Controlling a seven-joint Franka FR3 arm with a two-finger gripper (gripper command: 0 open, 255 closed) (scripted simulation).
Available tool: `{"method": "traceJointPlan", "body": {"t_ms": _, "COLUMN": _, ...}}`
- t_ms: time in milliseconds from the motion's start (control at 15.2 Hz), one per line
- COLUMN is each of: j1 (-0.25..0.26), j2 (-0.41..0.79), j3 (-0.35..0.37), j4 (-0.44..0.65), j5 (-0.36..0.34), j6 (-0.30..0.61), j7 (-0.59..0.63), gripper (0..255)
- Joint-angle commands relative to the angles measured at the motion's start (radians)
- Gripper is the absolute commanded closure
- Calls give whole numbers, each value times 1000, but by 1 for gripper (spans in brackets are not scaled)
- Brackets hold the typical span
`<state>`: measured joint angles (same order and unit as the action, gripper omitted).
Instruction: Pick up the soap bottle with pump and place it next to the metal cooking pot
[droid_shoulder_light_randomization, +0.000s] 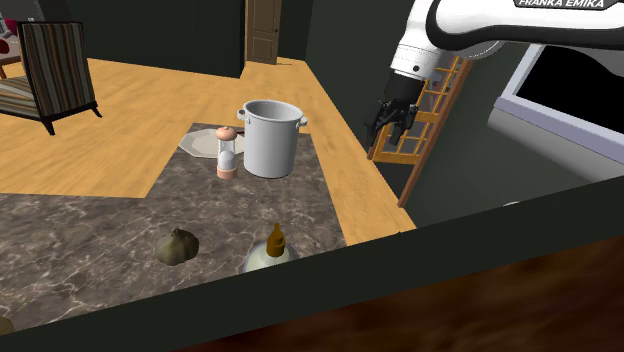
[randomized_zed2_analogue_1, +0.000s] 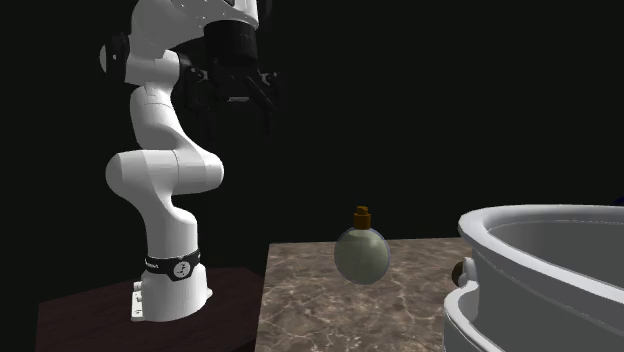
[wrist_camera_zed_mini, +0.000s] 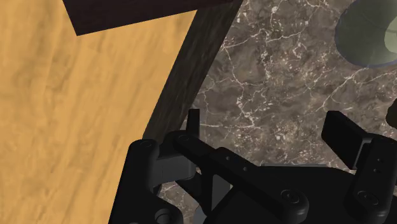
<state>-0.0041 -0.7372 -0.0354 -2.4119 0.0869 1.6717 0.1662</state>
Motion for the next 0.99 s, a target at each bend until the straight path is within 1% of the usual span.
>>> {"method": "traceJointPlan", "body": {"t_ms": 0, "j1": 0, "j2": 0, "j3": 0, "j4": 0, "j5": 0, "j6": 0, "j7": 0, "gripper": 0}}
{"method": "traceJointPlan", "body": {"t_ms": 462, "j1": 70, "j2": 42, "j3": 152, "j4": -62, "j5": 80, "j6": 116, "j7": 135, "gripper": 0}}
{"method": "traceJointPlan", "body": {"t_ms": 924, "j1": 133, "j2": 151, "j3": 308, "j4": -67, "j5": 143, "j6": 243, "j7": 270, "gripper": 0}}
